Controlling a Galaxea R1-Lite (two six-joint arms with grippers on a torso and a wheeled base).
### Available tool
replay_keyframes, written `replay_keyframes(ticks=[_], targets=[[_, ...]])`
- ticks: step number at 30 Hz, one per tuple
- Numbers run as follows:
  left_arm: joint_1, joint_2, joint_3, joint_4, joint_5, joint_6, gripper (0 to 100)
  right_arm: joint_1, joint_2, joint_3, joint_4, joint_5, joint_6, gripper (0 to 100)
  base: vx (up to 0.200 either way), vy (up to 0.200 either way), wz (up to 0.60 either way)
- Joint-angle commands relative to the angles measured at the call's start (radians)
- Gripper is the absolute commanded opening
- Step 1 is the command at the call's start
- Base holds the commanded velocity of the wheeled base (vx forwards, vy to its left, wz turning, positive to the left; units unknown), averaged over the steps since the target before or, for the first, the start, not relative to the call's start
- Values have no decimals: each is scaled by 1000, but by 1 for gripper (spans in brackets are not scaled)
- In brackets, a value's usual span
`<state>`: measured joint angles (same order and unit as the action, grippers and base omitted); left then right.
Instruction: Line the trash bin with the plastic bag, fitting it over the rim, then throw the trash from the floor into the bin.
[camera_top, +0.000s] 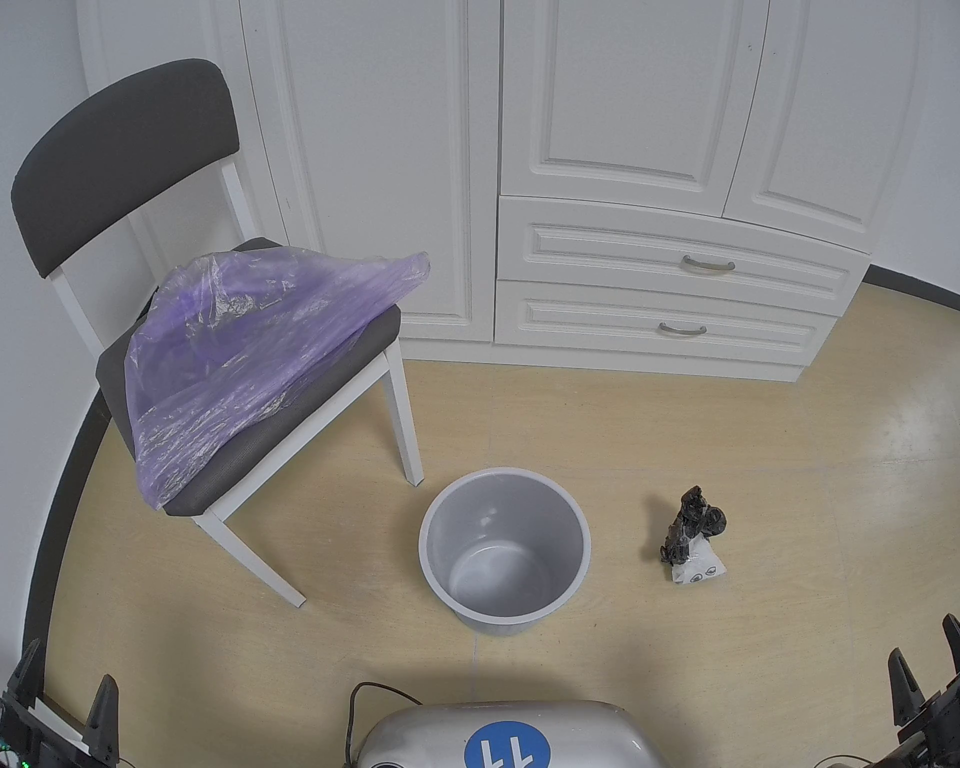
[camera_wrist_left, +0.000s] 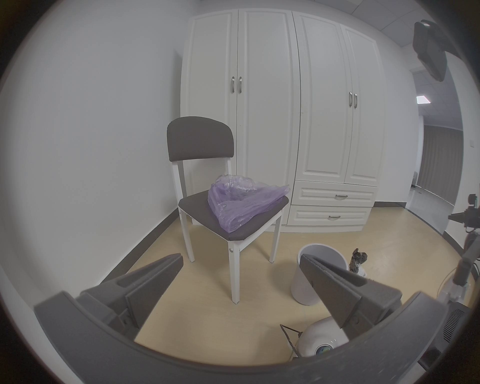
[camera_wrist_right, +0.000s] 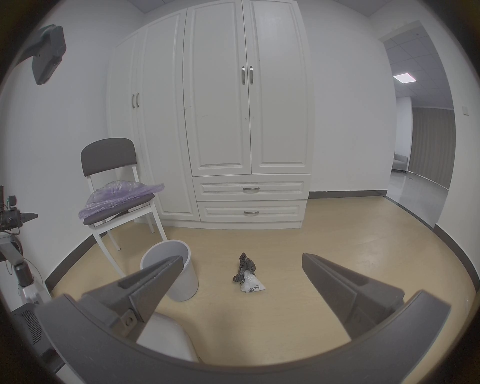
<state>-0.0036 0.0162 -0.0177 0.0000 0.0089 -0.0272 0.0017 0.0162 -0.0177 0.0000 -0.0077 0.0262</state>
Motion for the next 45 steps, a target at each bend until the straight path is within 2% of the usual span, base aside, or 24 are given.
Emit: replay_keyframes(ticks=[1, 14, 21, 36, 41, 43, 45], targets=[[1, -15, 15, 0, 0, 0, 100, 0, -16, 18, 0, 0, 0, 100, 0, 0, 0], [1, -16, 15, 0, 0, 0, 100, -2, -16, 18, 0, 0, 1, 100, 0, 0, 0], [1, -16, 16, 0, -63, 104, 100, -3, -16, 18, 3, 21, -71, 100, 0, 0, 0], [1, -16, 15, -3, -64, 102, 100, -5, -16, 18, 0, 23, -68, 100, 0, 0, 0], [1, -16, 15, -3, -46, 67, 100, -5, -16, 18, -9, 8, -35, 100, 0, 0, 0], [1, -15, 5, -66, -6, -20, 100, -3, -16, 18, -11, -8, -3, 100, 0, 0, 0], [1, -15, -5, -207, 2, -155, 100, -3, -16, 18, -12, -9, 1, 100, 0, 0, 0]])
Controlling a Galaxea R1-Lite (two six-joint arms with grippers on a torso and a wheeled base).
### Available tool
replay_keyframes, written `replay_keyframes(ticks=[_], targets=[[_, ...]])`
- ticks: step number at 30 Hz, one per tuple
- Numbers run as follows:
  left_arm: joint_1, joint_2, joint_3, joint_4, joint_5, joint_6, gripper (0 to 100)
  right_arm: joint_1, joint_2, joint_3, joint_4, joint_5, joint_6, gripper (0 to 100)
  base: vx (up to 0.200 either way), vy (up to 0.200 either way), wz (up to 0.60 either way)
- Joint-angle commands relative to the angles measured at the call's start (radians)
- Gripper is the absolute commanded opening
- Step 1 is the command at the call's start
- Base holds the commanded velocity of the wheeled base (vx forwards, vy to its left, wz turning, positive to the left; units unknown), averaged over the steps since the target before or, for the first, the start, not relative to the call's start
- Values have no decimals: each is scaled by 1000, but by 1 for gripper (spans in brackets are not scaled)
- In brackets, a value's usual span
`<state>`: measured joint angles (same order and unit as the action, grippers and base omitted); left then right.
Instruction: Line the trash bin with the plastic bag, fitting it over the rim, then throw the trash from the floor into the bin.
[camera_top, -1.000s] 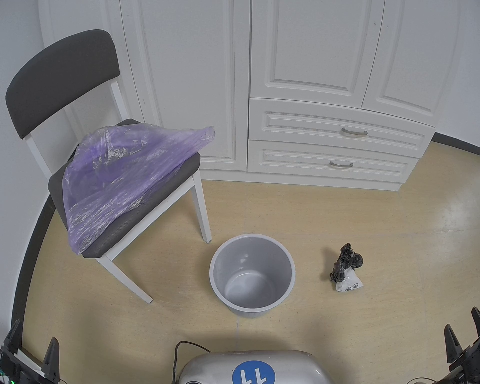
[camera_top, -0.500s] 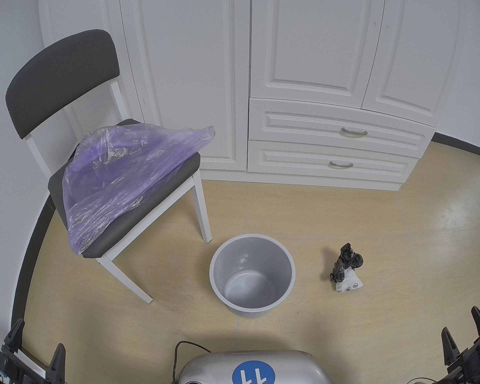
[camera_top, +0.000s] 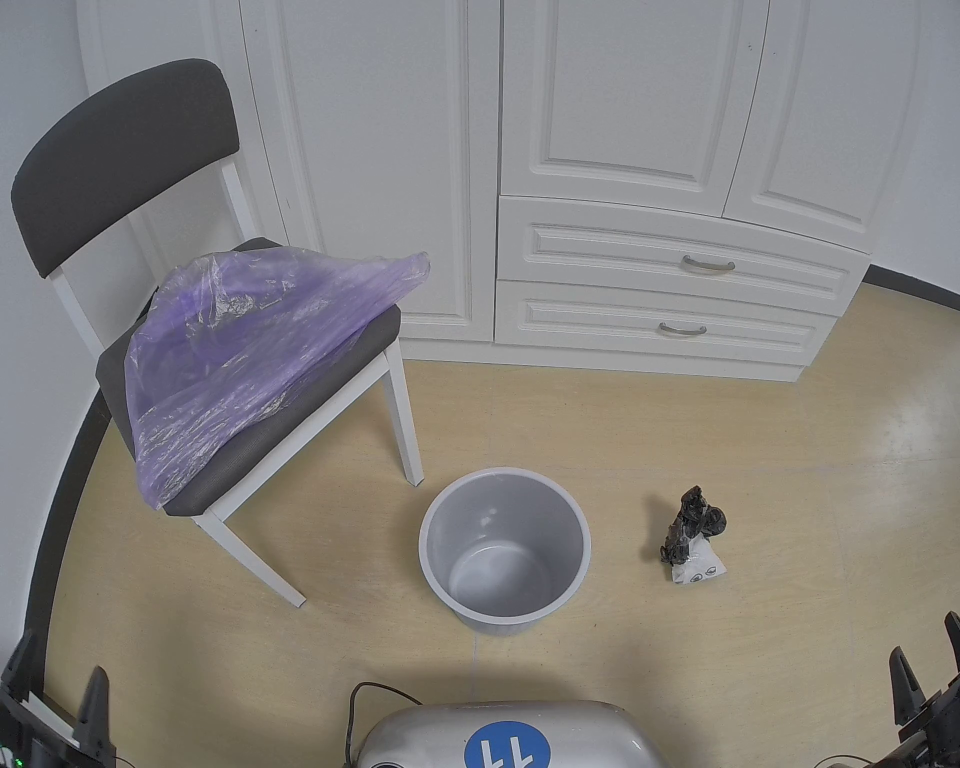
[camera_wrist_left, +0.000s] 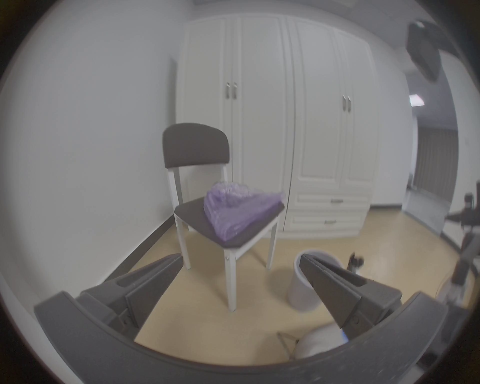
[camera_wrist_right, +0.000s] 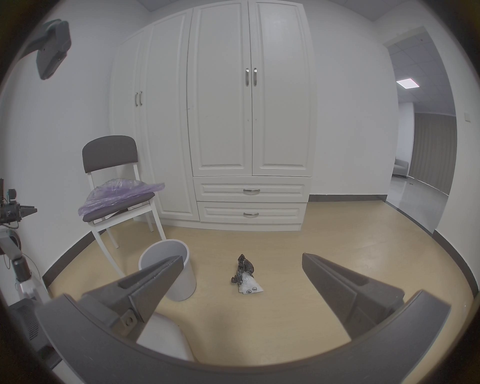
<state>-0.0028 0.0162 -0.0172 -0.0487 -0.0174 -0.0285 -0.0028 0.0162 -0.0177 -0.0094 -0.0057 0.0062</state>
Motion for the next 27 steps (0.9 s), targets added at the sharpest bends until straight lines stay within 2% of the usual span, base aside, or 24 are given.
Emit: replay_keyframes(ticks=[1, 3, 11, 17, 19, 20, 21, 24, 27], targets=[[0, -15, -9, -211, 27, -194, 100, 1, -16, 18, -3, -11, 21, 100, 0, 0, 0], [0, -15, -10, -238, 27, -199, 100, 1, -16, 18, -3, -11, 21, 100, 0, 0, 0], [0, -15, -6, -230, 28, -76, 100, 1, -16, 18, -3, -14, 26, 100, 0, 0, 0], [0, -12, -58, -207, 19, -71, 100, 1, -16, 16, -12, -3, 11, 100, 0, 0, 0], [-2, 1, -82, -168, 16, -44, 100, 1, -16, -58, -116, 43, 18, 100, 0, 0, 0], [-5, 7, -98, -141, 14, -14, 100, 4, -7, -99, -164, 95, 15, 100, 0, 0, 0], [-10, 19, -112, -117, 11, 18, 100, 0, 16, -136, -169, 145, 11, 100, 0, 0, 0], [-17, 79, -147, -69, 11, 88, 100, -43, 96, -197, -166, 239, -18, 100, 0, 0, 0], [-17, 171, -185, -66, 13, 130, 100, -66, 214, -219, -182, 262, -23, 100, 0, 0, 0]])
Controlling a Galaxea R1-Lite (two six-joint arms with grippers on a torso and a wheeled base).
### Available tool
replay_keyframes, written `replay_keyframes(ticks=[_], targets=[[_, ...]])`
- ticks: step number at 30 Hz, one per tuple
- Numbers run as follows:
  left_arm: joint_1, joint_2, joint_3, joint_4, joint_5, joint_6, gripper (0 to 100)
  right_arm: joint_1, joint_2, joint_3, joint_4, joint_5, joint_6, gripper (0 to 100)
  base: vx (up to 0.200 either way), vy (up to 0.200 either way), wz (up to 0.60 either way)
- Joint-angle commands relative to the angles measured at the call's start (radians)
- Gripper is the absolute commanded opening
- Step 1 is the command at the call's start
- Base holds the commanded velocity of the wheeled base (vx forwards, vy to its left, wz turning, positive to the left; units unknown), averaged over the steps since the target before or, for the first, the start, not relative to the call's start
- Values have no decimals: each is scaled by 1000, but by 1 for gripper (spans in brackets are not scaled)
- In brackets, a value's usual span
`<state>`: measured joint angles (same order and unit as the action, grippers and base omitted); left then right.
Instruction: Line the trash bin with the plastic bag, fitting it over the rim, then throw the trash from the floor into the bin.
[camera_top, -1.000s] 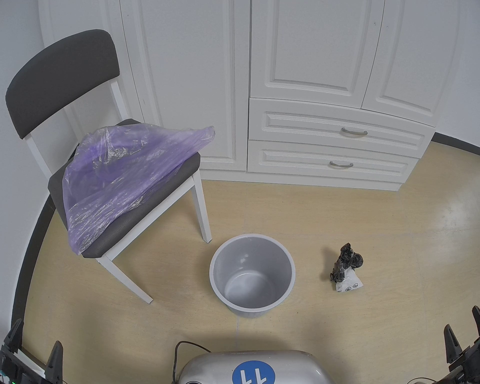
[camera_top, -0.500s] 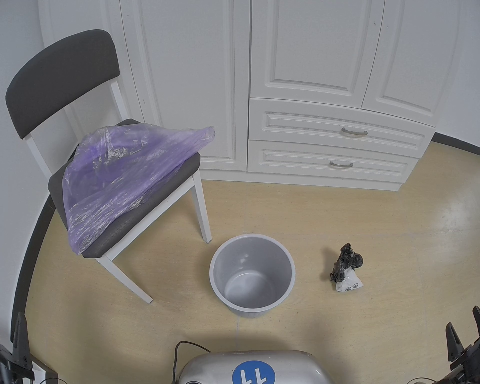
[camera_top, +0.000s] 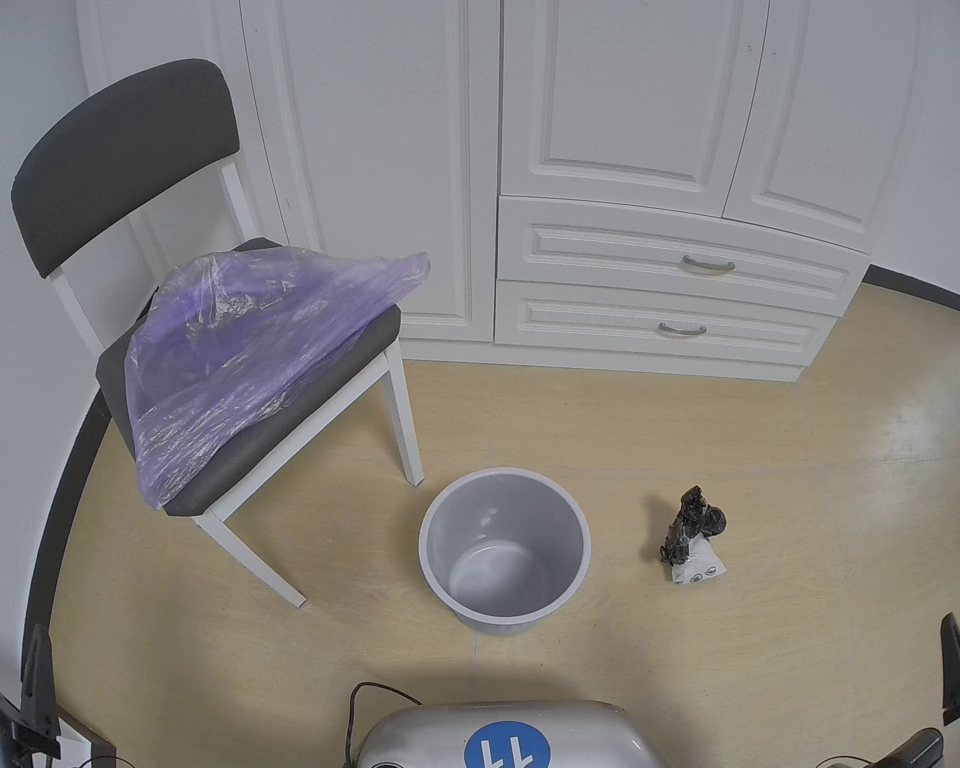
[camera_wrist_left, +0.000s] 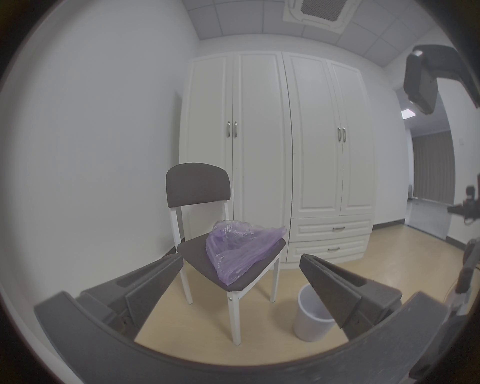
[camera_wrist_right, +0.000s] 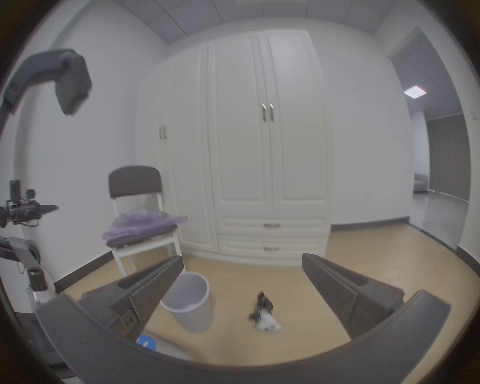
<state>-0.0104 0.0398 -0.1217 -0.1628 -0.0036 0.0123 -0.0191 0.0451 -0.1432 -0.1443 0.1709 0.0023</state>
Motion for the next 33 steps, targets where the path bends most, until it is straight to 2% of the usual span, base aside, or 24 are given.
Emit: replay_keyframes(ticks=[1, 4, 9, 13, 18, 25, 30, 33], targets=[[-10, 160, -87, 48, 1, 94, 100, -50, 197, -98, -49, 87, -19, 100, 0, 0, 0], [-2, 284, -154, 46, 16, 130, 100, -50, 309, -142, -75, 90, -19, 100, 0, 0, 0], [6, 462, -253, 46, 120, 161, 100, -47, 450, -193, -155, 87, -42, 100, 0, 0, 0], [6, 571, -273, 35, 221, 248, 100, -39, 552, -222, -201, 87, -42, 100, 0, 0, 0], [6, 690, -312, 35, 237, 255, 100, -35, 657, -237, -265, 84, -35, 100, 0, 0, 0], [46, 881, -463, 35, 260, 255, 100, -27, 806, -269, -480, 73, -33, 100, 0, 0, 0], [55, 919, -473, 37, 255, 250, 100, 4, 872, -297, -525, -1, -1, 100, 0, 0, 0], [55, 922, -463, 39, 254, 255, 100, 85, 889, -297, -526, -51, 36, 100, 0, 0, 0]])
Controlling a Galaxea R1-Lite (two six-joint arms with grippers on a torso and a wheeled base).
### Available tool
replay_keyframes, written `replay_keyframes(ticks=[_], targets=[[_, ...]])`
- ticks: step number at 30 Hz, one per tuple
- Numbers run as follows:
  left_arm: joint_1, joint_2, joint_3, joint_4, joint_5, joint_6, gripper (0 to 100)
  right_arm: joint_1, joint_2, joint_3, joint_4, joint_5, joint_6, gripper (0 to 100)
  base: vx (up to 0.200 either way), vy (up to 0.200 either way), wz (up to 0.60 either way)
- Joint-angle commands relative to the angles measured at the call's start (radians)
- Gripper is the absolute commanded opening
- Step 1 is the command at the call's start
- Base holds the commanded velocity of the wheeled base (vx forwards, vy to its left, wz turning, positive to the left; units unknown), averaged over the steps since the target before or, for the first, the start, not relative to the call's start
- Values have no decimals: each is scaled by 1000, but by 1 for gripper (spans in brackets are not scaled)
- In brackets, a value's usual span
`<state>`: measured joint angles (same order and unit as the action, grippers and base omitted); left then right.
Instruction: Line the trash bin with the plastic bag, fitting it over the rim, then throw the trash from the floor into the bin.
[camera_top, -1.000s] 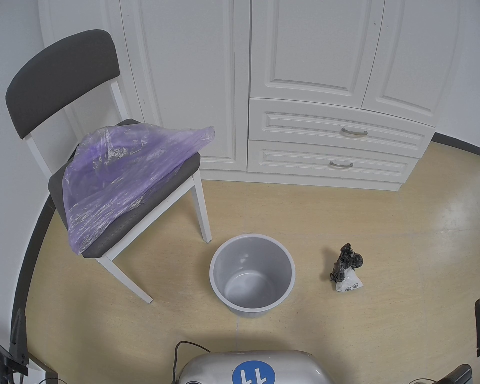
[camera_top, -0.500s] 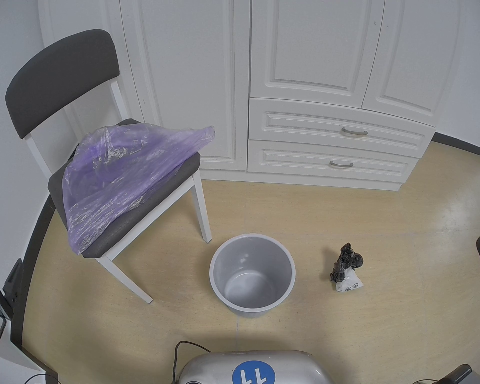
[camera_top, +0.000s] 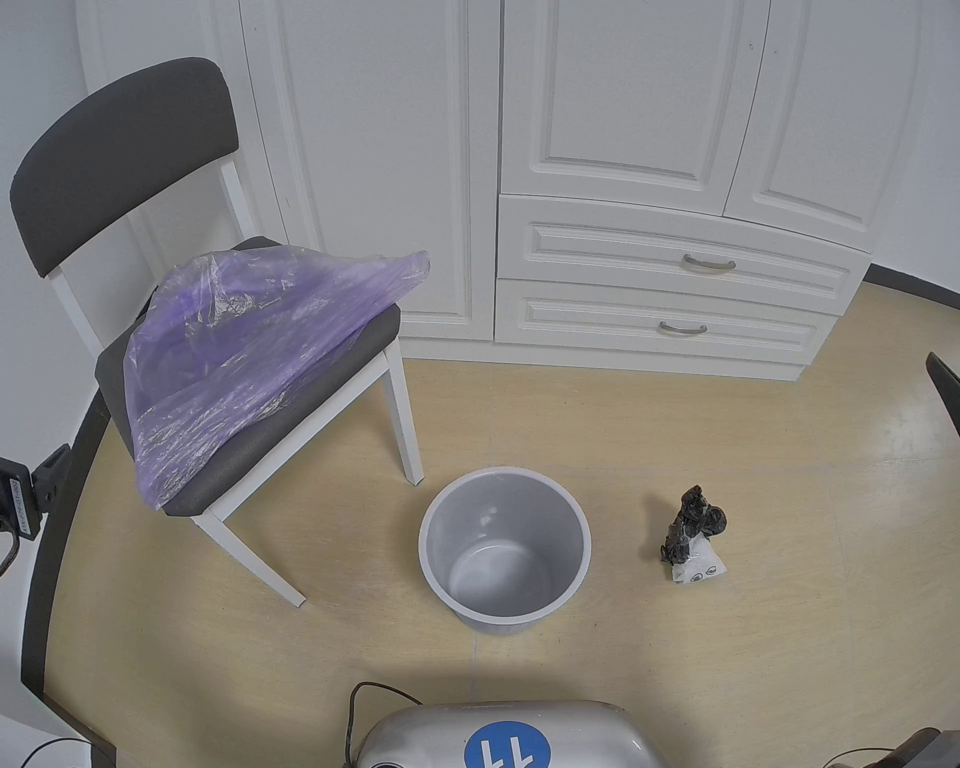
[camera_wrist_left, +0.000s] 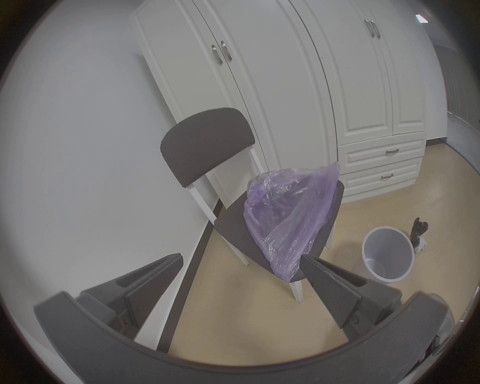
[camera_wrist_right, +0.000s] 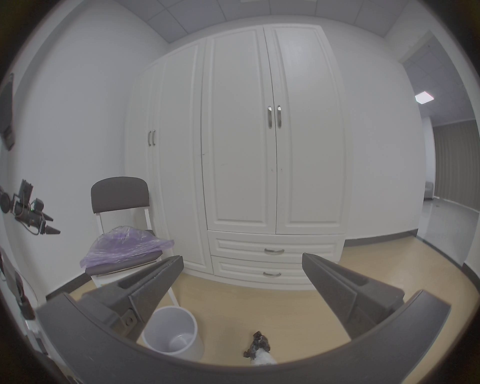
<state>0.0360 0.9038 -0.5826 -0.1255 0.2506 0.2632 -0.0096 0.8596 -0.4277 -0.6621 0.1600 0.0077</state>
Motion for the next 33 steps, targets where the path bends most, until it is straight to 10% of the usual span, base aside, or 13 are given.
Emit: replay_keyframes(ticks=[1, 11, 33], targets=[[9, 60, -2, 0, -1, 4, 100, 85, 78, -13, -8, -46, 34, 100, 0, 0, 0], [-22, 231, 1, -62, 7, 34, 100, 238, 280, -19, -228, -266, 98, 100, 0, 0, 0], [-154, 414, 10, -68, 15, 205, 100, 238, 363, 15, -244, -257, 101, 100, 0, 0, 0]])
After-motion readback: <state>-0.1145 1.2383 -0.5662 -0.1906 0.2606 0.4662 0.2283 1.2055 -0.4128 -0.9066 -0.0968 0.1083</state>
